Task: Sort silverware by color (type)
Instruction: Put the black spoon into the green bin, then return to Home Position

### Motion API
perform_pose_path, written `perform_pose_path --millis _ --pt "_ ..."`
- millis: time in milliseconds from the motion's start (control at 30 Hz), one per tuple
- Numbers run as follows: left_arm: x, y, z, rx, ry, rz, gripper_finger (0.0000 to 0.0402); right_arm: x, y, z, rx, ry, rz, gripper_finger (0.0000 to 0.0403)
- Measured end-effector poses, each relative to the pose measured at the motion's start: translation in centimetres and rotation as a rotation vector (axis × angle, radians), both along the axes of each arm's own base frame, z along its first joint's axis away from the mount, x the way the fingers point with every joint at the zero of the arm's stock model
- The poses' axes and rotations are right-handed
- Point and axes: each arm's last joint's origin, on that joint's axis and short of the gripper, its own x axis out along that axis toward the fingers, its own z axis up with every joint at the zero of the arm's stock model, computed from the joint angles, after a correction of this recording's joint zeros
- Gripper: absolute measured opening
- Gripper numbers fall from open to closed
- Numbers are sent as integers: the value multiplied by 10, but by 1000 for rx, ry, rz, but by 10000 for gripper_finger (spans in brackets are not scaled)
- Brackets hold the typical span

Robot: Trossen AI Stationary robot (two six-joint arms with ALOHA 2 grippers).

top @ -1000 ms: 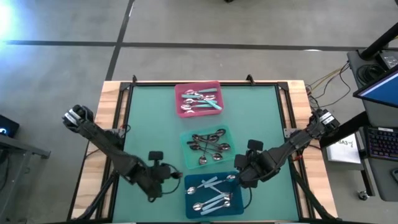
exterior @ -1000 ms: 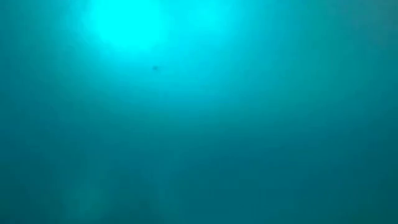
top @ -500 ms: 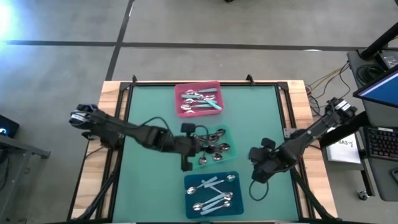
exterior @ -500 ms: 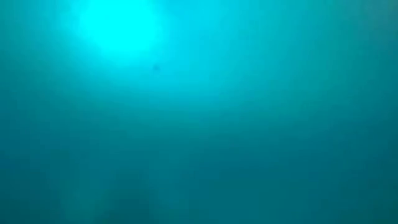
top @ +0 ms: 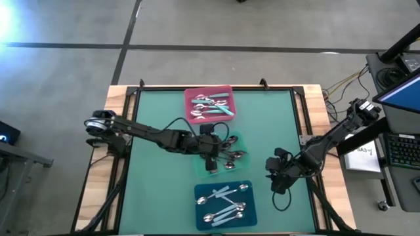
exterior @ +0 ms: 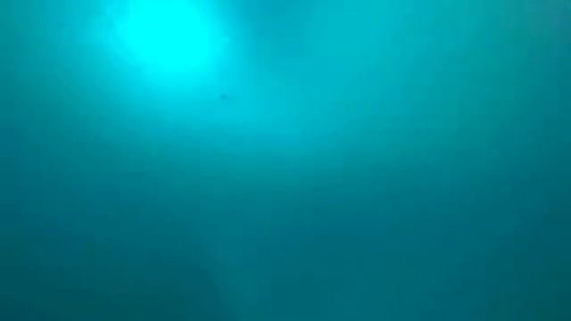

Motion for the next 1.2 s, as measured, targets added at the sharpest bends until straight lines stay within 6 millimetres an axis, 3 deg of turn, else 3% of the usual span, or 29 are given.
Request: perform_pose_path --millis 267,533,700,1000,1200 --pt "-1 -13 17 -38 -80 0 76 -1 -1 -4 -17 12 18 139" --pt "-19 -36 36 11 -116 -87 77 3 2 5 3 -12 18 139" --pt "-30 -43 38 -19 -107 -91 77 3 0 11 35 -47 11 139" --pt "-46 -67 28 -42 -92 -91 77 -19 -45 39 163 -249 -128 139" --pt "-58 -92 30 41 -130 -45 77 -29 -88 39 175 -354 -361 139"
